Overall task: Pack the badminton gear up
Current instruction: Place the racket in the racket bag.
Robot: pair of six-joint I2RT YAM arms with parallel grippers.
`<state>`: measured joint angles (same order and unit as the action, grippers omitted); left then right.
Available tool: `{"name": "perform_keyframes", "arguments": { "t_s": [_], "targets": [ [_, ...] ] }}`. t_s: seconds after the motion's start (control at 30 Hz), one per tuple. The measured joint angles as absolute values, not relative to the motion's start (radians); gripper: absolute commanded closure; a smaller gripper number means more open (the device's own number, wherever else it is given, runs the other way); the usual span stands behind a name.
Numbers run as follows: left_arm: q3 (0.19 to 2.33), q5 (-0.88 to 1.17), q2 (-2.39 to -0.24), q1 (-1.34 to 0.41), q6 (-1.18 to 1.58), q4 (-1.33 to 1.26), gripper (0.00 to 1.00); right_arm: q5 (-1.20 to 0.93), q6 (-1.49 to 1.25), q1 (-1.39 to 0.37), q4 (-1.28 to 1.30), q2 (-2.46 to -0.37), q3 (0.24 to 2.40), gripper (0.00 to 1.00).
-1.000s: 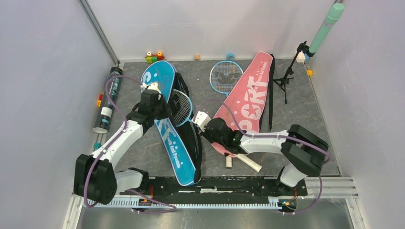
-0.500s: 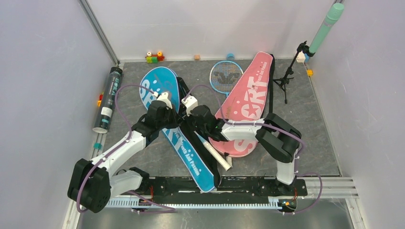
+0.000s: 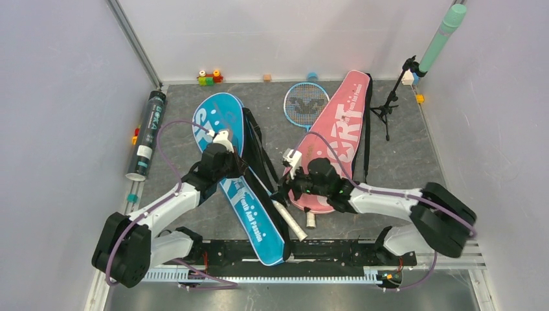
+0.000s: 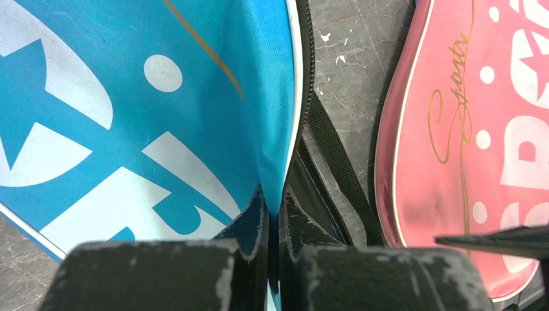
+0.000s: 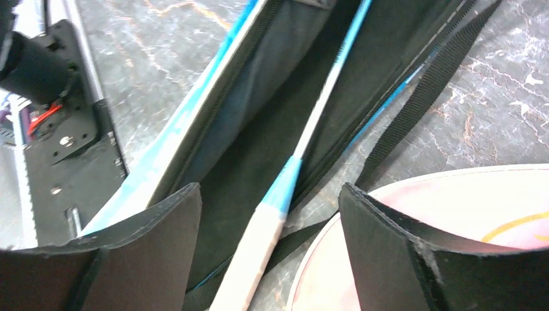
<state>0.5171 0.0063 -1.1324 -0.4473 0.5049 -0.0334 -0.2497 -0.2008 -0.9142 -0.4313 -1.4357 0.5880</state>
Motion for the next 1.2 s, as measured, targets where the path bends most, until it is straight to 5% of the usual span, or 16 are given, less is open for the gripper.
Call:
{"name": "perform_keyframes", "arguments": {
  "t_s": [0.2, 0.53, 0.63, 0.7, 1.2],
  "targets": [
    [0.517, 0.020, -1.138, -0.447, 0.498, -0.065, 0.98, -0.308, -0.187, -0.937, -0.318, -1.277, 0.519, 0.26],
    [0.511, 0.032, -1.139, -0.447, 0.495, -0.087, 0.98, -0.207, -0.155, -1.068, -0.097, -1.418, 0.569, 0.34],
    [0.509, 0.031, -1.139, -0.447, 0.495, -0.088, 0.98, -0.168, -0.168, -1.081, -0.087, -1.477, 0.611, 0.66],
    [0.509, 0.032, -1.139, -0.447, 0.495, -0.088, 0.98, -0.141, -0.188, -1.082, -0.083, -1.505, 0.629, 0.79],
    [0.494, -0.030, -1.137, -0.437, 0.488, -0.108, 0.98, -0.088, -0.266, -1.076, 0.240, -1.629, 0.951, 1.00]
  ]
}}
